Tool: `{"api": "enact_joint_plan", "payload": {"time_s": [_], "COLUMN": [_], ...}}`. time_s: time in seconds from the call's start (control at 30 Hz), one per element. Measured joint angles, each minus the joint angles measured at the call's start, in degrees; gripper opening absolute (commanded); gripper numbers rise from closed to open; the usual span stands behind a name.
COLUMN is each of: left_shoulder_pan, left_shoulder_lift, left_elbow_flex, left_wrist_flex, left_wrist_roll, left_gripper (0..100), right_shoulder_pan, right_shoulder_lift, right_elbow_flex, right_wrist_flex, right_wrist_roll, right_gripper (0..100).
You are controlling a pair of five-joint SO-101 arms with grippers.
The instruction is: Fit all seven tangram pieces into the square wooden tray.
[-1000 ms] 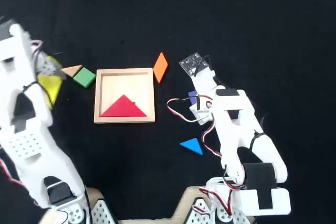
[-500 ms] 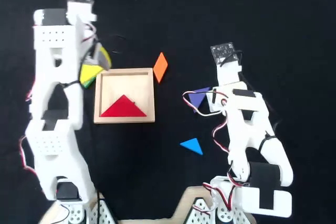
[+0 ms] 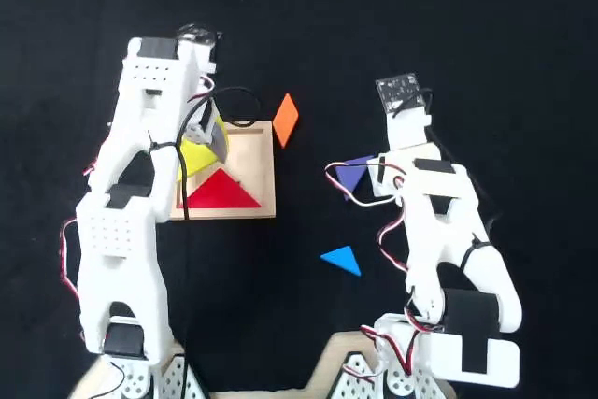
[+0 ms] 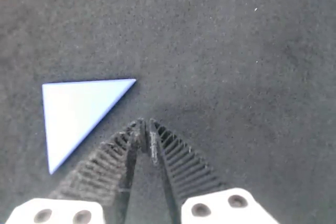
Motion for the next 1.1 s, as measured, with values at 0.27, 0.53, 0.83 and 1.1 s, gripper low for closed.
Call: {"api": "enact_joint_plan", "payload": {"time_s": [0.27, 0.53, 0.83, 1.1], "left_shoulder_pan": [-0.53, -0.44, -0.53, -1.58], "left_shoulder_lift": [0.18, -0.62, -0.62, -0.79], "left_elbow_flex": [6.33, 13.89, 13.89, 13.89], "left_wrist_flex": [-6.95, -16.26, -16.97, -15.30], "left_wrist_roll": [9.49, 10.64, 10.73, 8.70], "left_gripper": [8, 8, 18, 18], "right_shoulder_pan": [0.00, 0.00, 0.00, 0.00], "right_shoulder_lift": [0.00, 0.00, 0.00, 0.00], "right_elbow_flex": [0.00, 0.00, 0.00, 0.00], "right_wrist_flex": [-0.26, -0.26, -0.26, -0.35], "right_wrist_roll": [0.00, 0.00, 0.00, 0.00], "right_gripper": [1.1, 1.1, 1.1, 1.1]}}
